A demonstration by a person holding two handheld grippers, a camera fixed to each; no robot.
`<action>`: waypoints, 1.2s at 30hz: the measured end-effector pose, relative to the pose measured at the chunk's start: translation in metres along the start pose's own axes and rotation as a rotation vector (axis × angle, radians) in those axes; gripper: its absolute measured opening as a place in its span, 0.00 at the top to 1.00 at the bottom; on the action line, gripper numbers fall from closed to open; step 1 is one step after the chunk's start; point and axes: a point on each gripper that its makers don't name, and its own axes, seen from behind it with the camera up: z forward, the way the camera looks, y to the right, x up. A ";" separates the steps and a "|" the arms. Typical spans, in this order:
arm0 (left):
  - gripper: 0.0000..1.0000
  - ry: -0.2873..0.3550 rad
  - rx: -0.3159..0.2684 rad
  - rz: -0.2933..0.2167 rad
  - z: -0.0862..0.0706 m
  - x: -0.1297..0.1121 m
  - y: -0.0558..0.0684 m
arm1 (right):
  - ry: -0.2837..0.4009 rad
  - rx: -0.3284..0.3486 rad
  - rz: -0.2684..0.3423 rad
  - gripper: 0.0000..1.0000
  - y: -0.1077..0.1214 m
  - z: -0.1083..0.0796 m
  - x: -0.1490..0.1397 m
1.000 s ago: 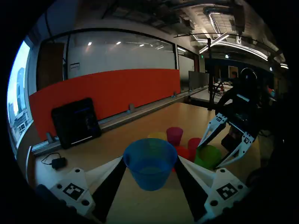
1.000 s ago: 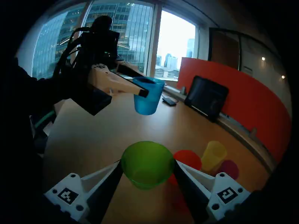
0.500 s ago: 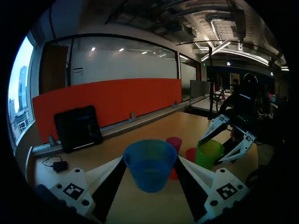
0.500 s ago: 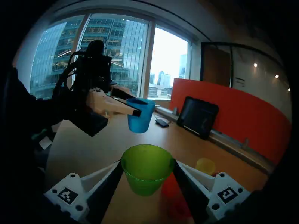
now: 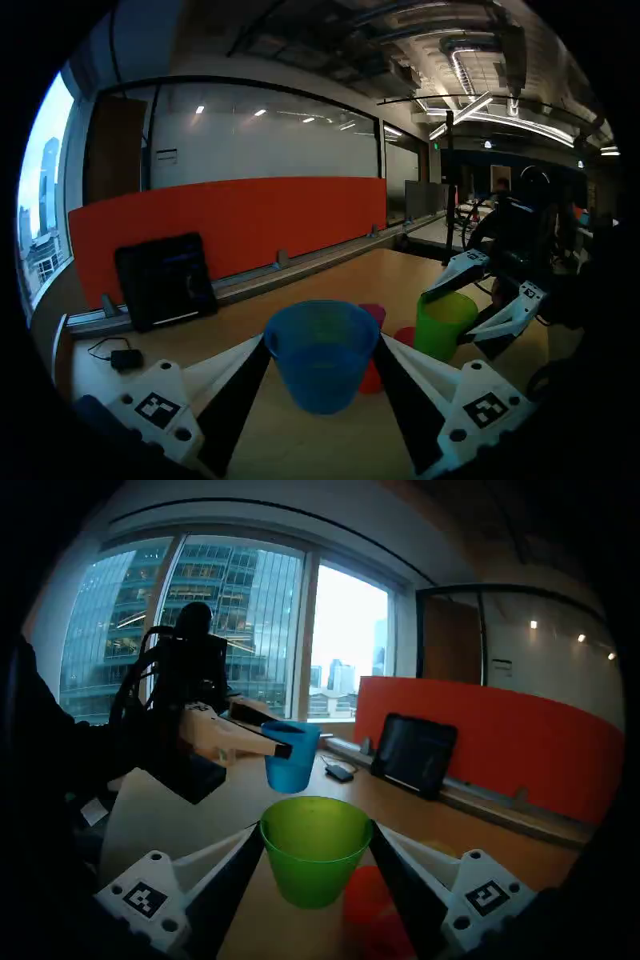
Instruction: Pour water
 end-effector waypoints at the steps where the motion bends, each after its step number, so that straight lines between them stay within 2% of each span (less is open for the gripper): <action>1: 0.13 0.001 -0.001 0.001 0.000 0.001 0.000 | 0.003 0.000 0.001 0.05 0.000 0.001 0.001; 11: 0.13 0.019 0.002 0.030 -0.002 0.008 0.002 | 0.010 0.011 -0.010 0.06 0.000 0.009 0.007; 21: 0.13 0.055 0.019 0.106 -0.005 0.027 0.006 | 0.018 0.034 -0.016 0.06 -0.005 0.019 0.014; 29: 0.13 0.093 0.029 0.138 -0.011 0.045 0.009 | 0.026 0.044 -0.017 0.06 -0.007 0.025 0.019; 36: 0.13 0.123 0.058 0.206 -0.016 0.062 0.008 | 0.031 0.057 -0.022 0.06 -0.011 0.029 0.022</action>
